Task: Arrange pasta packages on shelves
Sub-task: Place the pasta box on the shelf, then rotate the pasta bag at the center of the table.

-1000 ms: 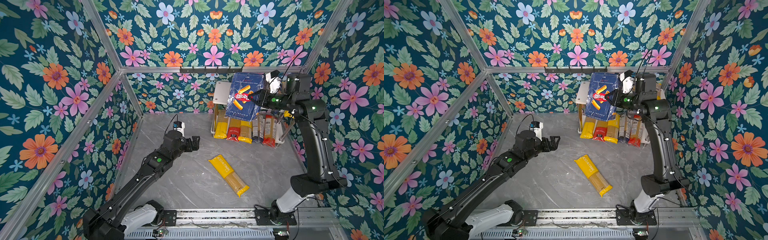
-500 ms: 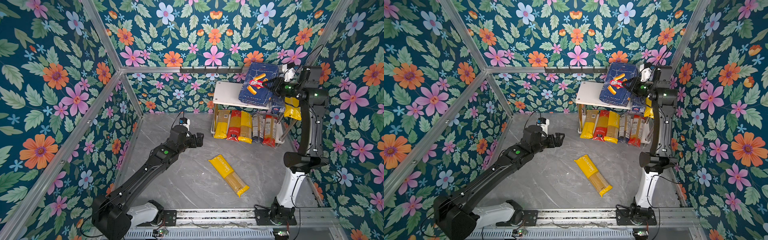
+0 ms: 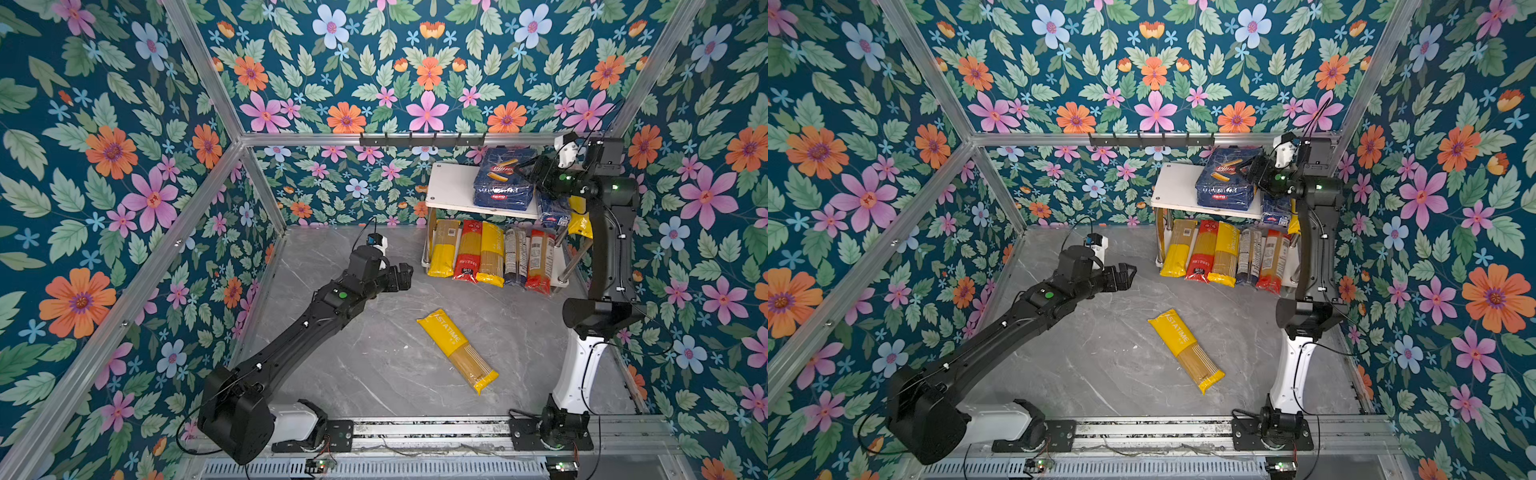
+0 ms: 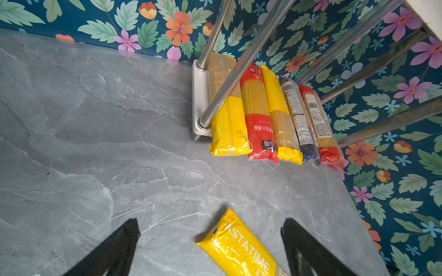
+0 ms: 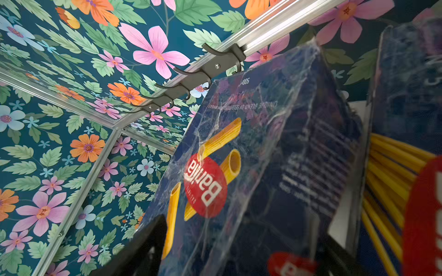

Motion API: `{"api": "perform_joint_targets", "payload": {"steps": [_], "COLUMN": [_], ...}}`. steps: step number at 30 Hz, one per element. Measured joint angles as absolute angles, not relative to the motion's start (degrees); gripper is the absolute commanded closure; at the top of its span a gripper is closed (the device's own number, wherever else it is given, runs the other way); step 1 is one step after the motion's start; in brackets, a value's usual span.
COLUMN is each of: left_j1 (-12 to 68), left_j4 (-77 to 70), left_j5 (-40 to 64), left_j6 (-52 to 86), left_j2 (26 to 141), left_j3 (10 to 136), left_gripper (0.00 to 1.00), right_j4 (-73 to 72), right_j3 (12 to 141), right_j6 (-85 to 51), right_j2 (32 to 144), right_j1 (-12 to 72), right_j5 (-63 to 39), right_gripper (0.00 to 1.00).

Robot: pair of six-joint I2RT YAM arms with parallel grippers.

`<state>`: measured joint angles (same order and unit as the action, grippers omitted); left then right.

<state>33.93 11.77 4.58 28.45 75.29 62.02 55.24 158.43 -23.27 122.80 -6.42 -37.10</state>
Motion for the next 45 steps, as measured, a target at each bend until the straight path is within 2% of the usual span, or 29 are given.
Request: {"api": "perform_joint_targets", "payload": {"steps": [18,33,40,45], "left_j1": [33.5,33.5,33.5,33.9], "left_j4": [9.6,9.5,9.5,9.4], "left_j5": [7.2,7.2,8.1,8.6], "left_j6": [30.0,31.2,33.1,34.7], "left_j2": [72.0,65.1,61.1,57.5], "left_j3": [58.1,52.6,46.4,40.4], "left_gripper": [0.04,0.03,0.01,0.0], "right_j4": [57.0,50.9,50.7,51.6], "right_j3": [146.6,113.0,89.2,71.5], "right_j6": [-17.9,-12.2,-14.0,-18.9], "right_j2": [111.0,80.8,63.6,56.9], "right_j1": [-5.7,10.5,20.3,27.4], "right_j5": [-29.0,-13.7,-7.2,-2.9], "right_gripper": [0.08,0.07,0.07,0.07]}}
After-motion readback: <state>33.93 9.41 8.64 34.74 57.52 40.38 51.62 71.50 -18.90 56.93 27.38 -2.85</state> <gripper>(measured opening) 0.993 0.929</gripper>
